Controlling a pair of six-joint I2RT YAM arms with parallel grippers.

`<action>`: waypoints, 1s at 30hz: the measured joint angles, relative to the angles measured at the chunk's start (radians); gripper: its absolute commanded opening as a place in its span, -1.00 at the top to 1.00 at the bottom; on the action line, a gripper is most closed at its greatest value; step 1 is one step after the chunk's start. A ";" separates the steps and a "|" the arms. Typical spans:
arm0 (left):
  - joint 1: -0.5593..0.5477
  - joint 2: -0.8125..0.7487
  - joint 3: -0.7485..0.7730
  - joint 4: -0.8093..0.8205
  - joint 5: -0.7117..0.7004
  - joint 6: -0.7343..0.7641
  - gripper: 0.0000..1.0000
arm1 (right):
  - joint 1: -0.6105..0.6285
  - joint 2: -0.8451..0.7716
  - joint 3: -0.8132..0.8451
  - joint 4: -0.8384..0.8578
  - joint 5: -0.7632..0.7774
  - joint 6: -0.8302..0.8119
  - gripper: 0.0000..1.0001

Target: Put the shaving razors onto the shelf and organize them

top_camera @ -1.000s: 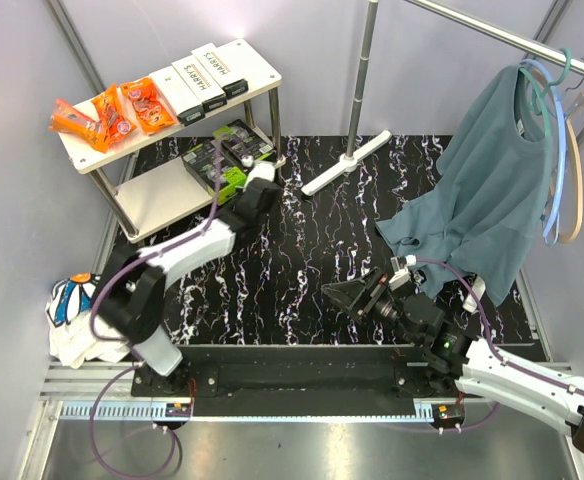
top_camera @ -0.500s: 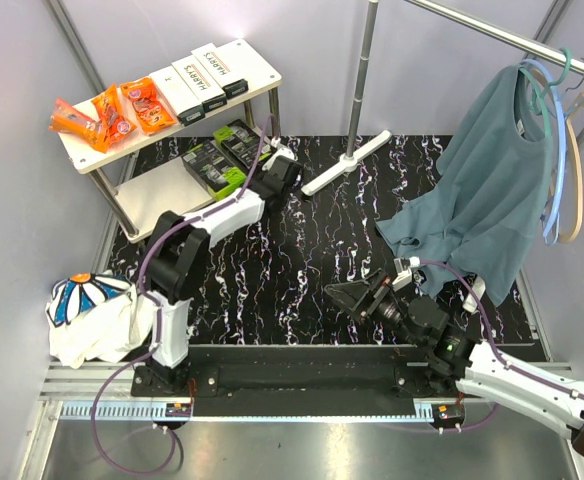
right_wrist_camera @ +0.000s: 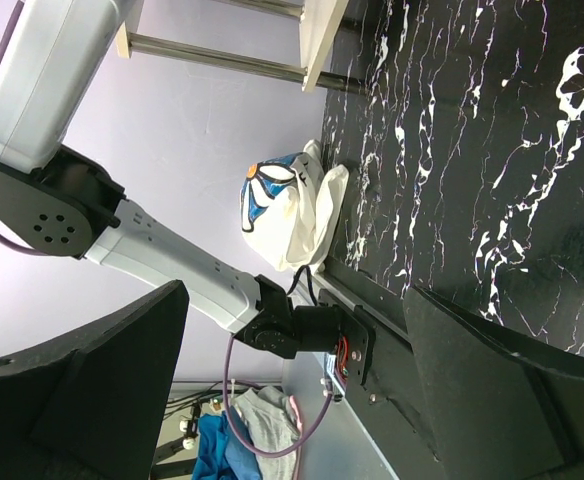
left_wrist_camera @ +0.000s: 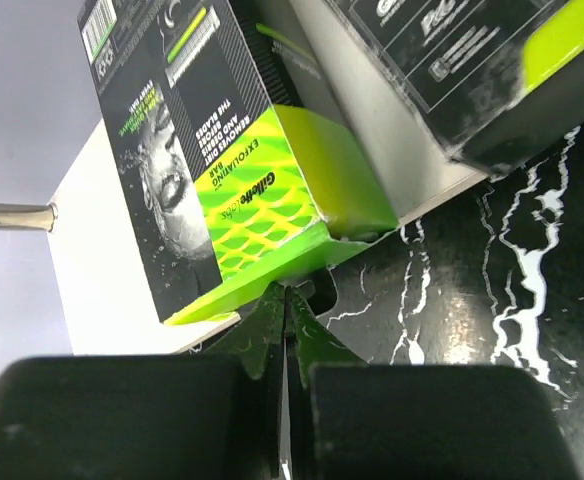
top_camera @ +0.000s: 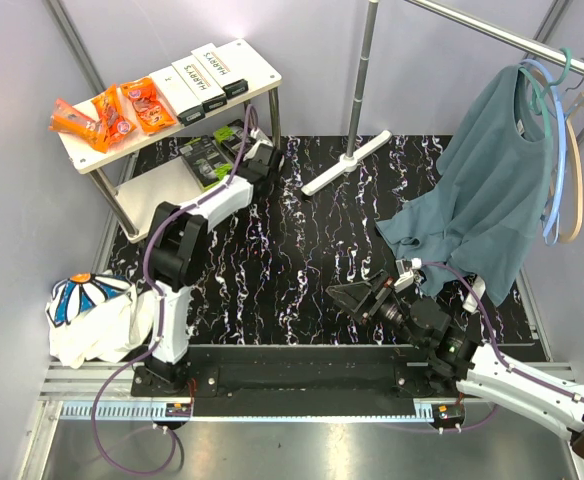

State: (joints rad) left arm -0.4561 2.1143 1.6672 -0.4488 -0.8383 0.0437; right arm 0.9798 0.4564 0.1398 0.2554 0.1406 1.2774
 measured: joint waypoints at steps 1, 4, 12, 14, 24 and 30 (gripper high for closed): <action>-0.003 0.000 0.003 0.001 0.000 -0.001 1.00 | 0.000 0.000 0.000 0.000 0.000 0.000 -1.00; -0.032 -0.004 -0.010 0.018 -0.004 0.002 1.00 | 0.000 0.006 0.000 0.001 0.000 0.000 -0.99; -0.250 -0.119 -0.153 0.108 -0.053 0.048 1.00 | 0.000 0.039 0.000 0.002 -0.001 0.000 -0.99; -0.303 -0.158 -0.177 0.117 -0.064 0.051 1.00 | 0.000 0.039 0.000 0.002 -0.001 0.000 -1.00; -0.470 -0.389 -0.290 0.069 -0.066 -0.041 0.77 | 0.000 -0.028 0.006 -0.060 0.000 -0.008 -0.99; -0.472 -0.567 -0.371 -0.026 0.066 -0.193 -0.32 | 0.000 -0.124 0.050 -0.184 0.017 -0.034 -0.99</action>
State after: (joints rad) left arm -0.9279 1.5471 1.2964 -0.4744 -0.7723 -0.1490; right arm 0.9798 0.3325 0.1902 0.0715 0.1577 1.2438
